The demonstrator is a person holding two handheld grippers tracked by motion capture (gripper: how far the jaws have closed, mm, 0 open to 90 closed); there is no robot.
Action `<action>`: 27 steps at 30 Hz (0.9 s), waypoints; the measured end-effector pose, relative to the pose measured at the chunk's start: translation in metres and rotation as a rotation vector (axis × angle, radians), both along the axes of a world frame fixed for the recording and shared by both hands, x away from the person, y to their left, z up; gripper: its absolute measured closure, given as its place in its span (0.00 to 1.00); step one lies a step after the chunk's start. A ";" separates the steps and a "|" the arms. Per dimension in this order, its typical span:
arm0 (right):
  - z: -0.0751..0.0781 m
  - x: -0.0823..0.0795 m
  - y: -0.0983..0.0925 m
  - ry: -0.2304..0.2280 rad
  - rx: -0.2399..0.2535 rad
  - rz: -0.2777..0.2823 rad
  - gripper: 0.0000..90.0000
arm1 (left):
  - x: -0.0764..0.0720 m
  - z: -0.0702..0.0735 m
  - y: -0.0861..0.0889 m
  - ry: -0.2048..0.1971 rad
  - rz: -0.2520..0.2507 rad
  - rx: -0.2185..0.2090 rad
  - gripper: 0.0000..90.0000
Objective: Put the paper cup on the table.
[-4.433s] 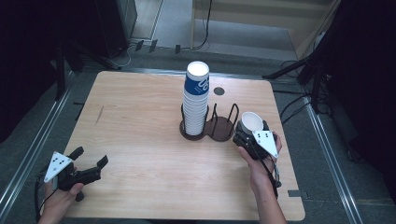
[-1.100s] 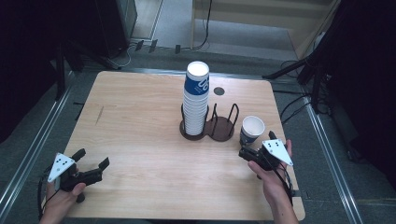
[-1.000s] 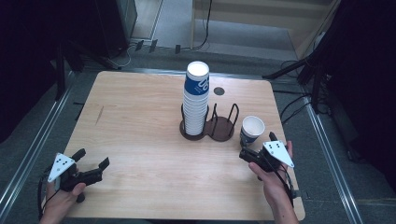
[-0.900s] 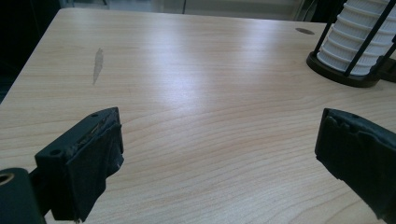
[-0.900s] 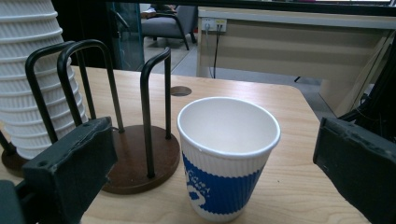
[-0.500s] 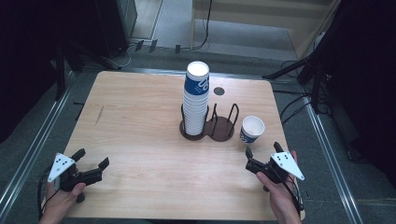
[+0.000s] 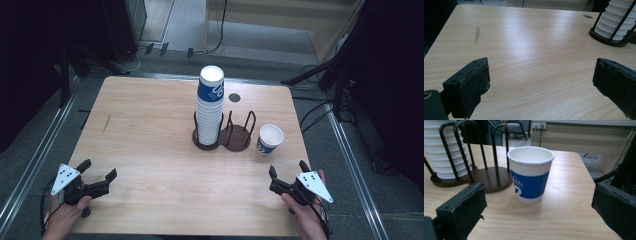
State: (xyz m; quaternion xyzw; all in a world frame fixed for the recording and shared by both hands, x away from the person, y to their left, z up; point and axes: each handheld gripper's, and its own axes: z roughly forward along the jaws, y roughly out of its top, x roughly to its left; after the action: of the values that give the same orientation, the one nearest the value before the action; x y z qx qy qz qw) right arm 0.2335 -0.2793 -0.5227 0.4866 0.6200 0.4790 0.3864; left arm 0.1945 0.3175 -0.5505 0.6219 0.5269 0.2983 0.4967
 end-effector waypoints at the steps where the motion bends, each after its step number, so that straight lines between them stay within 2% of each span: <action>1: 0.000 0.000 0.000 0.000 0.000 0.000 0.00 | 0.000 0.000 0.000 0.000 0.001 -0.001 0.02; 11: -0.011 -0.011 -0.022 0.021 -0.013 -0.027 0.00 | 0.000 0.000 0.000 0.002 0.002 0.001 0.02; 14: -0.015 -0.015 -0.028 0.022 -0.041 -0.043 0.00 | 0.000 0.000 0.000 0.004 0.002 0.000 0.02; 17: -0.019 -0.019 -0.039 0.036 -0.020 -0.058 0.00 | 0.000 0.000 0.000 0.004 0.003 -0.006 0.02; 21: -0.019 -0.025 -0.047 0.026 -0.019 -0.068 0.00 | 0.000 0.000 0.001 0.004 0.004 -0.006 0.02; 27: -0.021 -0.031 -0.052 0.026 -0.010 -0.073 0.00 | 0.001 0.001 0.002 0.002 0.008 -0.013 0.02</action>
State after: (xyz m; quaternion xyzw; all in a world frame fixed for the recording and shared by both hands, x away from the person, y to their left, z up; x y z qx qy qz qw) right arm 0.2027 -0.3308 -0.5438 0.5131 0.6092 0.4551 0.3981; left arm 0.1955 0.3191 -0.5499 0.6169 0.5316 0.2962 0.4991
